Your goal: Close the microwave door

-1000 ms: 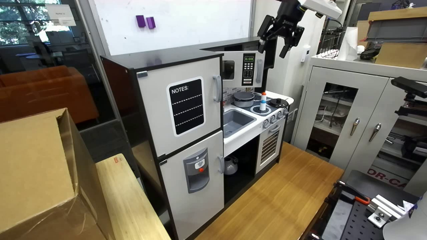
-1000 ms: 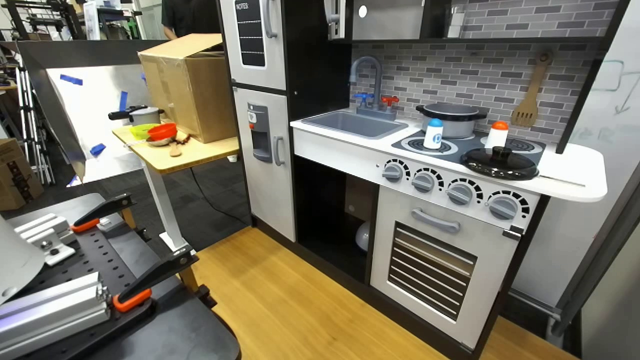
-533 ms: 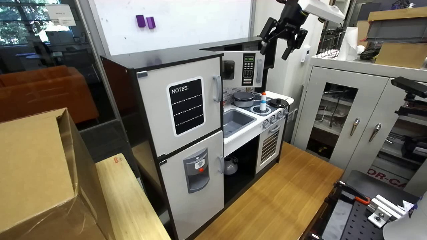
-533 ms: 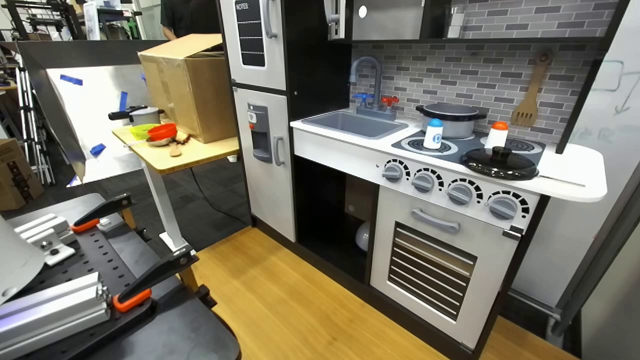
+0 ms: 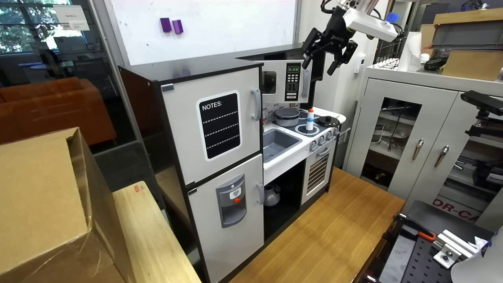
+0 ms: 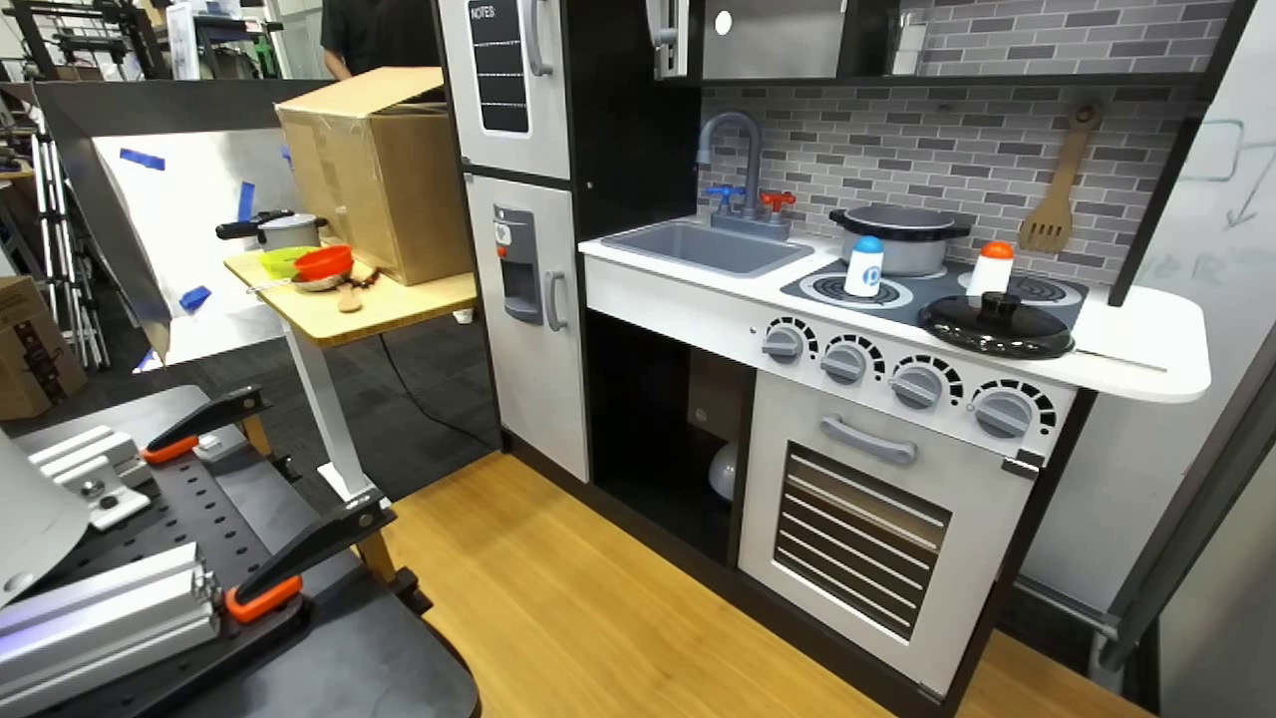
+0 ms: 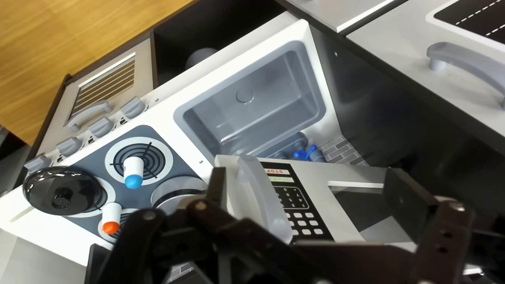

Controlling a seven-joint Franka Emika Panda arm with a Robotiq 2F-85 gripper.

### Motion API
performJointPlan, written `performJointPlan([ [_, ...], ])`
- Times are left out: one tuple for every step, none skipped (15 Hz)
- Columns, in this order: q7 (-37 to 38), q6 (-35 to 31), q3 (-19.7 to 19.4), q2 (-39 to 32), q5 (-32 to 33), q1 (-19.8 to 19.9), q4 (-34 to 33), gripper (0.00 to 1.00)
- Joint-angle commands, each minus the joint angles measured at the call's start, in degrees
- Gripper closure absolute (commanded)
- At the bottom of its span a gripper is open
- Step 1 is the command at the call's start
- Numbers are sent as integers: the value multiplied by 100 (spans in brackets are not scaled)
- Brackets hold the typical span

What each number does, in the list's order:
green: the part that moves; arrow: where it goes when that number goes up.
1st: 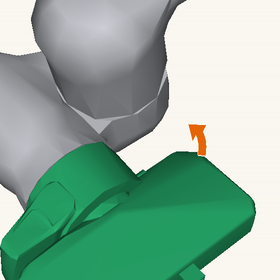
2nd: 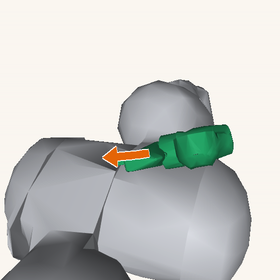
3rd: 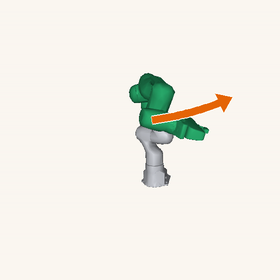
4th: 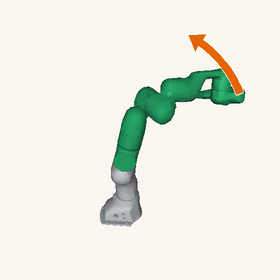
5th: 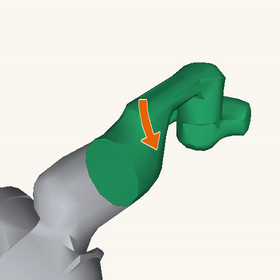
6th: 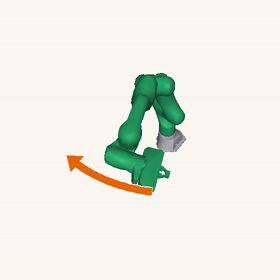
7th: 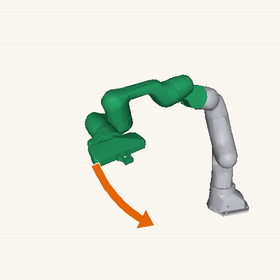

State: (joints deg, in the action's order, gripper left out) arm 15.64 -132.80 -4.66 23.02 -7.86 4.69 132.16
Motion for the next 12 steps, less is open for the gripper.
performJointPlan([
  [132, -185, 133, 44, 86, 142, 114, 0],
  [159, -182, 135, 45, 79, 144, 122, 0],
  [204, -215, 147, 46, 97, 159, 134, 0],
  [298, -287, 176, 48, 151, 196, 153, 0],
  [404, -372, 203, 50, 210, 231, 171, 0],
  [513, -436, 233, 53, 308, 271, 182, 0],
  [597, -476, 260, 54, 411, 307, 188, 0],
  [752, -564, 332, 58, 635, 409, 205, 0],
  [855, -565, 358, 61, 733, 443, 205, 0],
  [951, -581, 394, 62, 867, 495, 208, 0],
  [1021, -584, 420, 63, 970, 531, 211, 0],
  [1095, -598, 448, 64, 1064, 566, 216, 0],
])
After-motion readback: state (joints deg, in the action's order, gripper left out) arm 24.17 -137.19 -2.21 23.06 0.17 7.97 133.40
